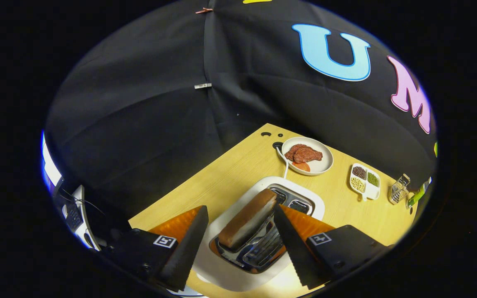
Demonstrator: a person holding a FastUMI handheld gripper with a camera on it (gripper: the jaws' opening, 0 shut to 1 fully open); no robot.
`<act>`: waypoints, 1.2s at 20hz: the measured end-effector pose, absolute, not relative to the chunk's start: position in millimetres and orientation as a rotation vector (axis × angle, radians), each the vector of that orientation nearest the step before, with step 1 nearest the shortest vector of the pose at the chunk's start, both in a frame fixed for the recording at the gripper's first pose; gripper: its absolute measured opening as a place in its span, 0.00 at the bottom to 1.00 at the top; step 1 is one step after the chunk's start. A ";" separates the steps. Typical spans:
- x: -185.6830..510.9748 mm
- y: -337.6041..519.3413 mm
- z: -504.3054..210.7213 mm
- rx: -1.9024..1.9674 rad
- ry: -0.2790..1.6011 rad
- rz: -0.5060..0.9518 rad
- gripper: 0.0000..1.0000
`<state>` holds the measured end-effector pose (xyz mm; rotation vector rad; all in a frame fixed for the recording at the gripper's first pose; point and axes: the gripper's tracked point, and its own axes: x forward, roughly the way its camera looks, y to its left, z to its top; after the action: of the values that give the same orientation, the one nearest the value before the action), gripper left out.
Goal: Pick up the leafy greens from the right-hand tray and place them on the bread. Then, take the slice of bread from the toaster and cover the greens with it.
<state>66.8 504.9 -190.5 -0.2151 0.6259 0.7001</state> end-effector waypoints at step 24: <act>51.7 483.0 -178.6 -0.124 0.736 0.721 0.12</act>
<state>51.7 483.0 -178.6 -0.1237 0.7360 0.7206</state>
